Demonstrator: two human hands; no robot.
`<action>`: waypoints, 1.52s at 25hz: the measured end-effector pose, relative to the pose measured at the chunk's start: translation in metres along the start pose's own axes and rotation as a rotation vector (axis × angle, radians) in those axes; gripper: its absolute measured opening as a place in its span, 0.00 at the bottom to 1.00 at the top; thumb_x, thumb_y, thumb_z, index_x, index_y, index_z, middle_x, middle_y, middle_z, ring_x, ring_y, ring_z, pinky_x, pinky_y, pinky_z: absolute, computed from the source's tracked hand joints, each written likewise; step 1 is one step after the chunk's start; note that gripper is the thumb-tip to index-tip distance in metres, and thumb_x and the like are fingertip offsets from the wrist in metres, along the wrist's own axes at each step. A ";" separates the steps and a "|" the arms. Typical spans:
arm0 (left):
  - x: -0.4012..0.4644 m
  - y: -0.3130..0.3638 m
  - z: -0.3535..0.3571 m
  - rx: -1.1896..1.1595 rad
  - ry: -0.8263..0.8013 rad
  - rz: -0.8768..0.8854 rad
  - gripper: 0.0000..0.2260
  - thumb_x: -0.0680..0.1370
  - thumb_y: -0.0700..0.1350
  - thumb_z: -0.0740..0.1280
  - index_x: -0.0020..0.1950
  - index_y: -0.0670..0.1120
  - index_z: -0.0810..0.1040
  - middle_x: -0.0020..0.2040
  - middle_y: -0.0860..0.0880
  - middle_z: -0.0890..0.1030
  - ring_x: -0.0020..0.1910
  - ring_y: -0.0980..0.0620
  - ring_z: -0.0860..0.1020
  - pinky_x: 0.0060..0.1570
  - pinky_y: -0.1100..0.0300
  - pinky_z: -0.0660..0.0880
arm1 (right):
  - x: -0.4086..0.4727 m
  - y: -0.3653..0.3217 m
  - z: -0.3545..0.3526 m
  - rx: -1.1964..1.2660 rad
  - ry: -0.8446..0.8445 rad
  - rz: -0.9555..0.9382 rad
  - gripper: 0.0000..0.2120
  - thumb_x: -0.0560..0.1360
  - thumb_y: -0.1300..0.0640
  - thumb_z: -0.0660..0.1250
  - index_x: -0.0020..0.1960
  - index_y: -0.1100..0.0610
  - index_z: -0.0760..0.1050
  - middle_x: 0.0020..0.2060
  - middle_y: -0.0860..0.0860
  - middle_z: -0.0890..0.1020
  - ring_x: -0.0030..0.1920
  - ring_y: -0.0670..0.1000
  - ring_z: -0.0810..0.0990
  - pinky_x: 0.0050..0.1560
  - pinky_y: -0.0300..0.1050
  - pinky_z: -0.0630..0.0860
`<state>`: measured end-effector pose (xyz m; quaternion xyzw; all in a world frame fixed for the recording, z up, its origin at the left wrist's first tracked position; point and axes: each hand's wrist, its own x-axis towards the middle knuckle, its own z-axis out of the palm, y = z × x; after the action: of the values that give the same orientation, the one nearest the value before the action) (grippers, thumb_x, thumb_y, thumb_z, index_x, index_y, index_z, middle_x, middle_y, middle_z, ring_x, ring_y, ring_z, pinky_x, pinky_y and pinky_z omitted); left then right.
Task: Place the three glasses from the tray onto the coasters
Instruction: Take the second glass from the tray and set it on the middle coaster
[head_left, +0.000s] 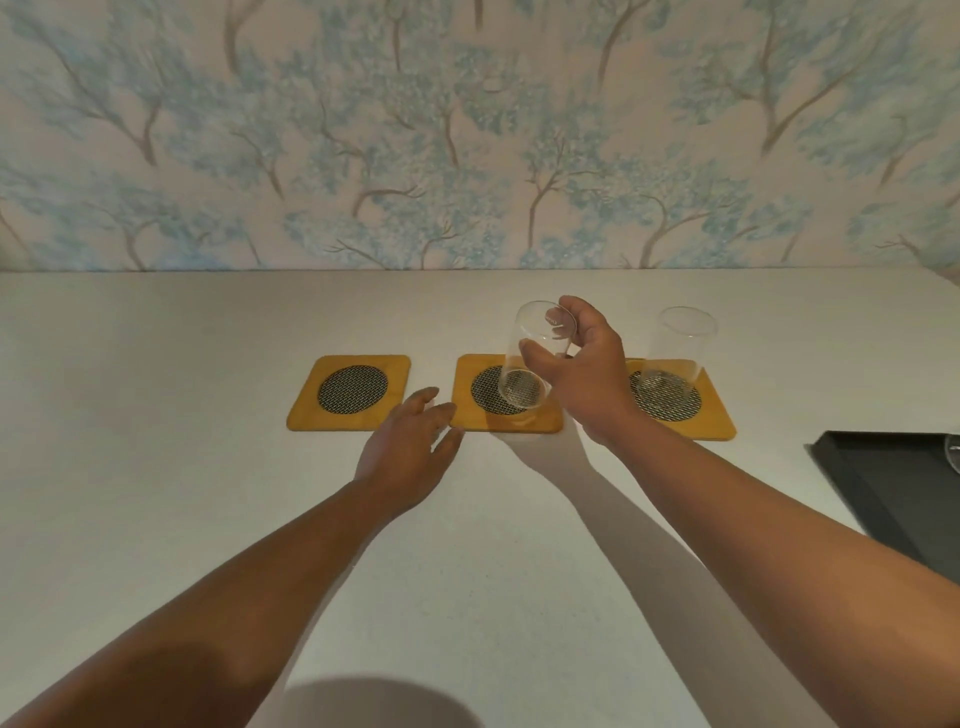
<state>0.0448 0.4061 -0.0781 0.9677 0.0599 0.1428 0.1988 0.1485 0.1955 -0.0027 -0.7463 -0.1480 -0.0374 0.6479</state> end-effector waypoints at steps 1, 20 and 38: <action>0.005 -0.001 0.001 -0.026 0.004 -0.005 0.19 0.83 0.57 0.61 0.70 0.51 0.77 0.76 0.49 0.70 0.73 0.47 0.69 0.64 0.50 0.72 | 0.005 0.002 0.007 -0.017 -0.012 -0.005 0.38 0.68 0.49 0.78 0.75 0.53 0.69 0.64 0.47 0.79 0.64 0.47 0.76 0.64 0.56 0.77; 0.013 -0.009 0.017 -0.003 0.061 0.026 0.19 0.81 0.60 0.62 0.66 0.52 0.81 0.67 0.53 0.79 0.61 0.48 0.73 0.55 0.57 0.70 | 0.031 0.060 0.029 -0.293 -0.190 0.032 0.48 0.66 0.44 0.80 0.79 0.48 0.59 0.67 0.49 0.77 0.62 0.47 0.74 0.60 0.45 0.72; 0.014 -0.009 0.018 0.010 0.056 0.005 0.20 0.81 0.62 0.62 0.66 0.52 0.81 0.67 0.54 0.79 0.63 0.49 0.72 0.56 0.56 0.69 | 0.020 0.084 0.036 -0.586 -0.126 -0.068 0.41 0.68 0.36 0.73 0.75 0.50 0.66 0.66 0.46 0.81 0.66 0.53 0.77 0.67 0.59 0.69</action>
<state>0.0628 0.4101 -0.0943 0.9645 0.0637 0.1702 0.1917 0.1856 0.2247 -0.0838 -0.8970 -0.1954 -0.0538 0.3928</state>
